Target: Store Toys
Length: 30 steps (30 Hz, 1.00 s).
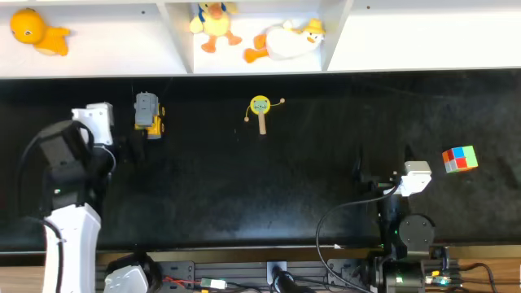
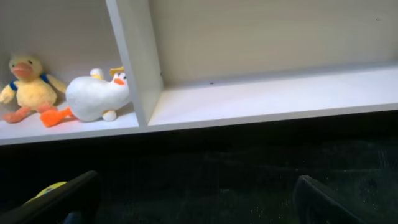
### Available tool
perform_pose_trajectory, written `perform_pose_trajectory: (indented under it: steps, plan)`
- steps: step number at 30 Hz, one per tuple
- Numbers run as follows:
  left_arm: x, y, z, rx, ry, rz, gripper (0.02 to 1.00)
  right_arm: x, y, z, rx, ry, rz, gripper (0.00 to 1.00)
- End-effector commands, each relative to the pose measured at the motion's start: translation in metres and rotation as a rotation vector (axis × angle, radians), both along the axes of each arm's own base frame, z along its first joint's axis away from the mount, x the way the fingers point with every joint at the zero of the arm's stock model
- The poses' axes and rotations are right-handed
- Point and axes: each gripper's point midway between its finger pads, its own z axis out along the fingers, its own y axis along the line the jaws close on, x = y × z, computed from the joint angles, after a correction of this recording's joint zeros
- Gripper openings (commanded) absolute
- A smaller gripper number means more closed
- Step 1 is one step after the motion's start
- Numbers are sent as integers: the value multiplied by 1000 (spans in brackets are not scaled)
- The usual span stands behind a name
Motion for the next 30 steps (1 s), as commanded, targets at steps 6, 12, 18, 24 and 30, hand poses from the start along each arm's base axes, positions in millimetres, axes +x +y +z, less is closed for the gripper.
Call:
perform_pose_trajectory:
  steps: [6, 12, 18, 24, 30]
  plan:
    - [6, -35, -2, -5, -22, -118, 998, 0, 0, -4, 8, 1, 1, 996]
    - [11, -32, -16, -2, 16, -103, 993, 0, 0, -4, 8, 1, 1, 998]
    - [16, -31, -19, -1, 12, -103, 993, 0, 0, -4, 8, 1, 1, 996]
    - [24, -30, -27, -4, 13, -100, 993, 0, 0, -4, 8, 1, 1, 996]
    - [31, -29, -33, -19, 15, -83, 987, 0, 0, -4, 8, 1, 1, 996]
